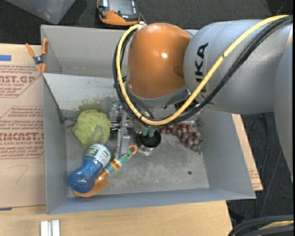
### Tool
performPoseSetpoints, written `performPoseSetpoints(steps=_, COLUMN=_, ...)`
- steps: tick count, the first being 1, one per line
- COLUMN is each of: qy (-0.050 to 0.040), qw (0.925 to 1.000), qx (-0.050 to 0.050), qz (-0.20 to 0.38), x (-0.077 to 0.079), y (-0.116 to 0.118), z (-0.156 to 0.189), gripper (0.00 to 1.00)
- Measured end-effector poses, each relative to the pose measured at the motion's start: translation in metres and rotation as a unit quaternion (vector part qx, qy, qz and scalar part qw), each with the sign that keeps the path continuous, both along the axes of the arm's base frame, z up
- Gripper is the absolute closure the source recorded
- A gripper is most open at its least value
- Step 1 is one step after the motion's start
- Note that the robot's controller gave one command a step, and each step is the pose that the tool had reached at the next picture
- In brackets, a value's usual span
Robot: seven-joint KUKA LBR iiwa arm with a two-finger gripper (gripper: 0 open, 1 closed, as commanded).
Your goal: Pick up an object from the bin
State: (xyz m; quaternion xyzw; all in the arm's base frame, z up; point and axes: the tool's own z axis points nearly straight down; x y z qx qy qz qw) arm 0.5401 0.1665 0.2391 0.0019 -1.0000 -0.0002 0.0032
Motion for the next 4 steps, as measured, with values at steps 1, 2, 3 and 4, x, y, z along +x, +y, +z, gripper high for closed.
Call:
performPoseSetpoints(steps=1, qy=-0.004, qw=1.0, qx=0.001, qz=-0.002, x=0.002, y=-0.001, z=0.005, gripper=0.0)
performPoseSetpoints(steps=2, qy=-0.0048, qw=0.9936, qx=0.001, qz=0.113, x=-0.008, y=0.011, z=-0.092, gripper=0.0)
performPoseSetpoints(steps=3, qy=-0.0072, qw=0.971, qx=0.002, qz=0.239, x=-0.053, y=0.046, z=-0.079, gripper=0.0)
performPoseSetpoints(steps=4, qy=-0.0045, qw=0.9408, qx=0.001, qz=0.339, x=-0.033, y=0.069, z=-0.118, gripper=0.0)
